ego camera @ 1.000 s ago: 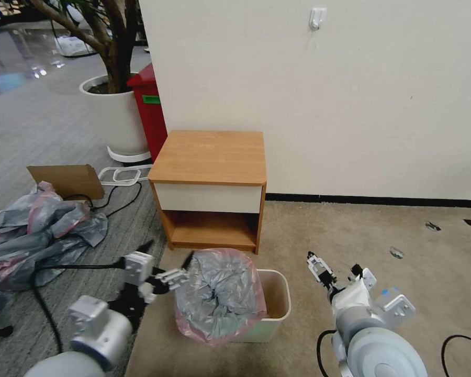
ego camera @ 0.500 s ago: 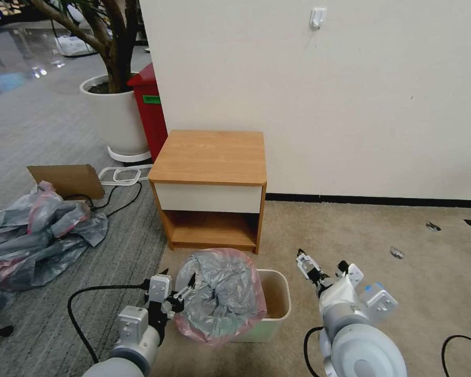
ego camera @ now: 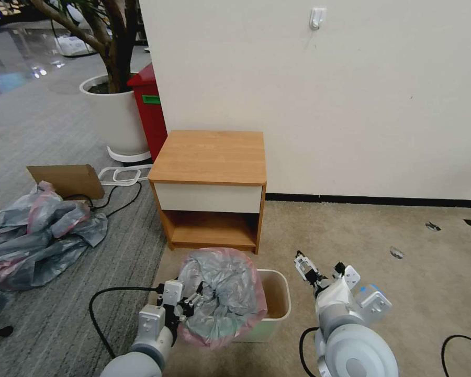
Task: Pick up the garbage bag from the table and place it over the trash can.
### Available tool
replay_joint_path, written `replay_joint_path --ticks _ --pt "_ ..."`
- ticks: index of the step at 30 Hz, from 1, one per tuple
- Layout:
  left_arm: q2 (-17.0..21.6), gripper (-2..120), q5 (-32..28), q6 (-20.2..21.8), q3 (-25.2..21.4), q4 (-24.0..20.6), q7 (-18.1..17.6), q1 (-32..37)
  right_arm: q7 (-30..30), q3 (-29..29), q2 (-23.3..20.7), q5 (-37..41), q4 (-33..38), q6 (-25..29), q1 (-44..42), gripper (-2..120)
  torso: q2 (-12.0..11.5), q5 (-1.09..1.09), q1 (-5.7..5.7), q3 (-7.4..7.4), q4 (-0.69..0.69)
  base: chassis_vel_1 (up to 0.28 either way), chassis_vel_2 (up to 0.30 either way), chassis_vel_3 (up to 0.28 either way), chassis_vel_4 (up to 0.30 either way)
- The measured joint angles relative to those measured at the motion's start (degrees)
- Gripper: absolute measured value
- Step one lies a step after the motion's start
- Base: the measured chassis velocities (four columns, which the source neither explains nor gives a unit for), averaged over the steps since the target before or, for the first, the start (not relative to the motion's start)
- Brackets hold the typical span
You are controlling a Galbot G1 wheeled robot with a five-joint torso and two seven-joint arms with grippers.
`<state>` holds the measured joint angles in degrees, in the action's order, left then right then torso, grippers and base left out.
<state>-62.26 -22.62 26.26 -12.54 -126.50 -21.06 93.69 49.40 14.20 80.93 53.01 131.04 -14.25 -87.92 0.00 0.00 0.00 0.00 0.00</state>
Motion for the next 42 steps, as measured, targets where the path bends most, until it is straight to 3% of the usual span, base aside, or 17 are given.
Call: replay_joint_path --ticks 11,23,31,33,36,37,40,41,42 --pt "-0.6 76 -0.8 1.5 1.8 2.8 -1.8 -2.5 0.0 -1.8 0.5 -2.1 -2.0 1.1 1.1 100 0.0 0.0 0.0 0.0 0.0 0.0 0.0 0.0 0.0" --pt "-0.2 66 -3.5 5.6 5.5 4.7 -4.6 -5.4 0.1 -1.7 0.9 -2.4 -2.5 1.3 1.3 100 0.0 0.0 0.0 0.0 0.0 0.0 0.0 0.0 0.0" --pt "-0.3 35 -3.6 4.5 5.5 4.4 -4.6 -5.1 -0.8 -2.5 0.8 -4.1 -2.0 -0.1 1.2 100 0.0 0.0 0.0 0.0 0.0 0.0 0.0 0.0 0.0" --pt "-0.3 28 -3.6 3.3 5.2 4.4 -4.6 -5.0 -2.7 -2.6 0.6 -5.2 -1.8 -1.8 0.9 100 0.0 0.0 0.0 0.0 0.0 0.0 0.0 0.0 0.0" --pt "-0.3 17 -3.9 -0.2 4.5 4.4 -4.0 -4.4 -12.3 -2.4 -0.7 -8.1 -1.1 -6.3 -0.7 100 0.0 0.0 0.0 0.0 0.0 0.0 0.0 0.0 0.0" --pt "-0.3 17 -3.9 -0.2 4.5 4.4 -4.0 -4.4 -12.3 -2.4 -0.7 -8.1 -1.1 -6.3 -0.7 100 0.0 0.0 0.0 0.0 0.0 0.0 0.0 0.0 0.0" --pt "0.2 9 -3.8 -5.4 2.6 3.5 -1.1 -3.2 -32.2 0.4 -4.9 -11.0 0.4 -12.8 -4.1 100 0.0 0.0 0.0 0.0 0.0 0.0 0.0 0.0 0.0" --pt "0.2 9 -3.8 -5.4 2.6 3.5 -1.1 -3.2 -32.2 0.4 -4.9 -11.0 0.4 -12.8 -4.1 100 0.0 0.0 0.0 0.0 0.0 0.0 0.0 0.0 0.0" --pt "0.4 9 -3.8 -6.3 1.9 3.1 -0.4 -3.0 -37.4 1.3 -5.9 -11.6 0.6 -14.3 -4.9 100 0.0 0.0 0.0 0.0 0.0 0.0 0.0 0.0 0.0"
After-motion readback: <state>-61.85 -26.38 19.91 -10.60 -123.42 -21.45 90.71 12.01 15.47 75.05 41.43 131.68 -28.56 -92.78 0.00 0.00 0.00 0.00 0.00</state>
